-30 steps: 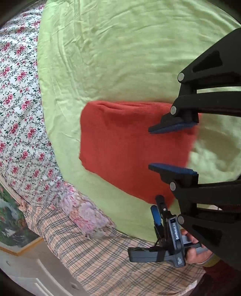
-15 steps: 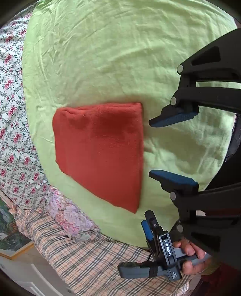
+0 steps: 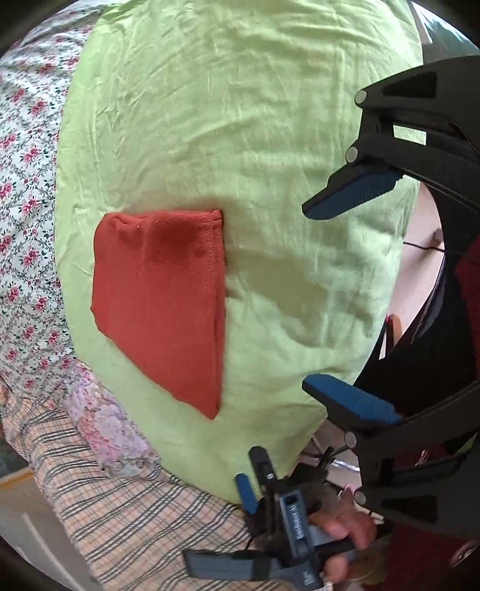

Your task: Fold small clothes

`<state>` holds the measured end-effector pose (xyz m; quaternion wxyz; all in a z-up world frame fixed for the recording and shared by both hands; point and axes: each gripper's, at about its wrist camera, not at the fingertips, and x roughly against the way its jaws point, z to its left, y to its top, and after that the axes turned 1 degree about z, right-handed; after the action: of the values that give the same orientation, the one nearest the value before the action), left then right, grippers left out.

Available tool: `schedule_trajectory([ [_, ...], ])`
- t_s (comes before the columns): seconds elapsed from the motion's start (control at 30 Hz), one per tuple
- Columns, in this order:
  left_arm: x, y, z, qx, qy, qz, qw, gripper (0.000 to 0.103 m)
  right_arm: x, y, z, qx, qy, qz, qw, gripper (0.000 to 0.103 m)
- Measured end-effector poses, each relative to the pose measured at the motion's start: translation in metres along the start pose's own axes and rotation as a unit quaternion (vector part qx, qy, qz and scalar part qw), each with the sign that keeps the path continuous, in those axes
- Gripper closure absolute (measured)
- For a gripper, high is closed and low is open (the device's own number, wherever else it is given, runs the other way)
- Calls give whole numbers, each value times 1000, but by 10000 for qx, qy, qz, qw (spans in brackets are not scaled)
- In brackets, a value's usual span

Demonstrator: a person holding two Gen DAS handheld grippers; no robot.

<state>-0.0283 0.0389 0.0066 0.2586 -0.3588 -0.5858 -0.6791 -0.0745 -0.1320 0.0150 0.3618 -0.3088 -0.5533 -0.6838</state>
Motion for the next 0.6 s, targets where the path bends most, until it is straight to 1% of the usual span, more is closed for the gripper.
schedule_trajectory([
  [0.13,-8,8,-5,-132,111,-27,9998,12,-5,11,-6,-41,-68,-65,9999,15],
  [0.23,-13,12,-8,-191,129,-3,9997,12,-12,20,-8,-39,-65,-83,9999,14],
  [0.33,-19,16,-10,-270,205,87,9994,11,-22,27,-7,41,-108,25,9999,13],
  [0.5,-29,22,-13,-448,381,192,9981,10,-35,35,-5,12,-23,130,9999,13],
  [0.6,-31,26,-13,-452,433,226,9978,10,-38,38,-3,34,-1,151,9999,12],
])
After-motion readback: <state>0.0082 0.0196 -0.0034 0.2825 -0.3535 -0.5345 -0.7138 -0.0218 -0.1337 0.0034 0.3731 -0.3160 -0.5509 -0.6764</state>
